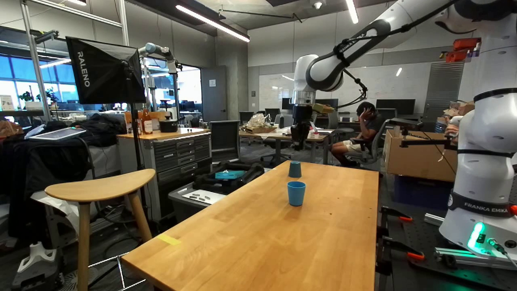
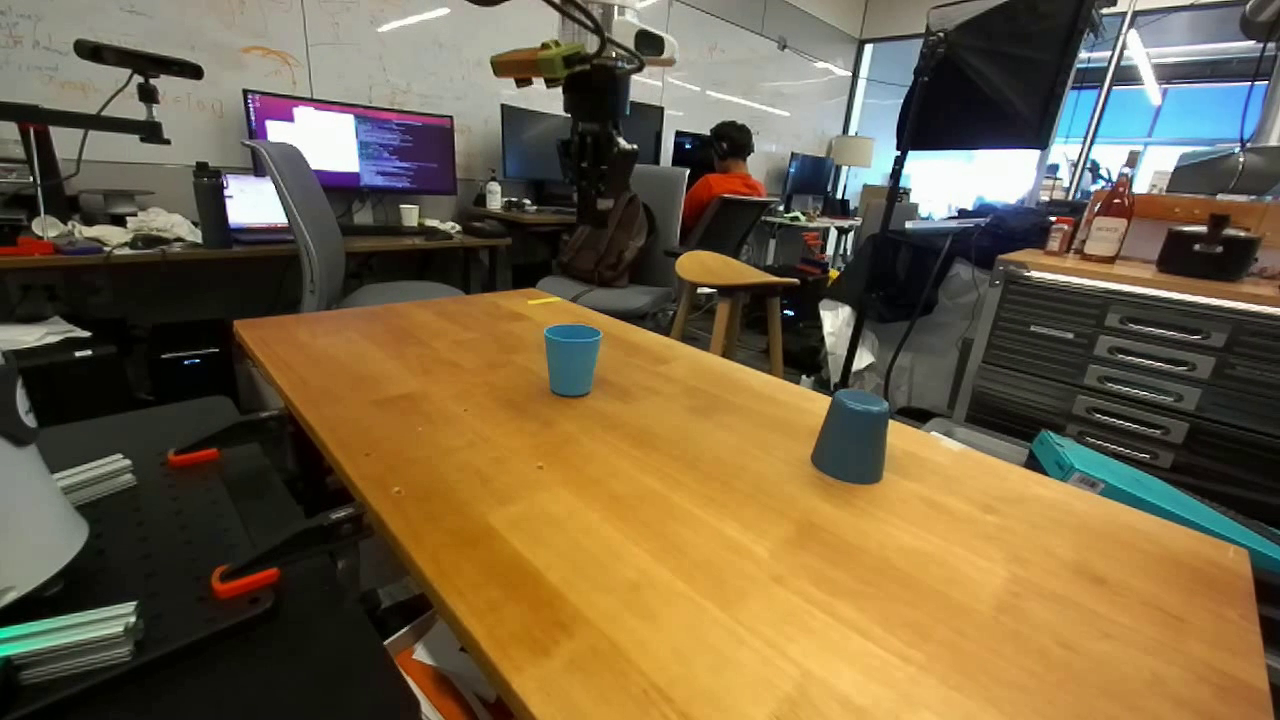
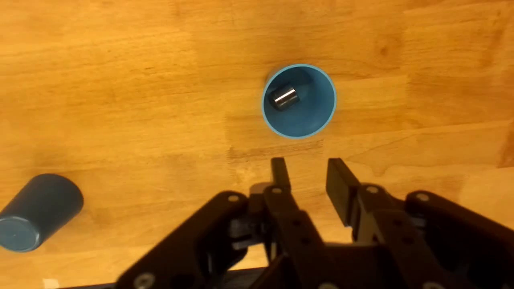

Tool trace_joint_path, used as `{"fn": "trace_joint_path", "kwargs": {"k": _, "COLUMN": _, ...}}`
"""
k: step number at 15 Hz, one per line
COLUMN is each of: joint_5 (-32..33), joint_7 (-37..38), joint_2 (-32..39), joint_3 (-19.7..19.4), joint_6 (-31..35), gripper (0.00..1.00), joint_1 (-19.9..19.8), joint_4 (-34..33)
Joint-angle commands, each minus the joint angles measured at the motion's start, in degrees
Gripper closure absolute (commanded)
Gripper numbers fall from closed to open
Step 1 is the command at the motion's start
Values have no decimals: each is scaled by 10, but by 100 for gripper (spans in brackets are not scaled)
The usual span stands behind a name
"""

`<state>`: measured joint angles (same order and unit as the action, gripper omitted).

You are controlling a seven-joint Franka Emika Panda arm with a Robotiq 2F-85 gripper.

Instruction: Pick up the object from the table and put it in the cup

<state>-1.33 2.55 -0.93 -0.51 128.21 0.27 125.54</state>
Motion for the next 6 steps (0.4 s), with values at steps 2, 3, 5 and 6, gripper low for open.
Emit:
{"fn": "trace_joint_path", "kwargs": {"k": 2, "joint_5": 21, "joint_7": -72, "joint_2": -72, "joint_3": -3, "joint_6": -85, "gripper": 30, "joint_1": -5, "joint_4": -7}}
{"fn": "trace_joint_path", "kwargs": {"k": 3, "joint_5": 25, "joint_7": -81, "joint_2": -81, "joint_3": -4, "joint_6": -99, "gripper": 21, "joint_1": -5, "joint_4": -11}}
{"fn": "trace_joint_path", "kwargs": {"k": 5, "joint_5": 15, "joint_7": -62, "joint_2": -67, "joint_3": -1, "joint_6": -82, "gripper": 31, "joint_1": -2, "joint_4": -7}}
{"fn": "trace_joint_path", "kwargs": {"k": 6, "joint_5": 17, "joint_7": -67, "joint_2": -76, "joint_3": -2, "joint_6": -92, "gripper": 24, "joint_1": -2, "joint_4": -9}}
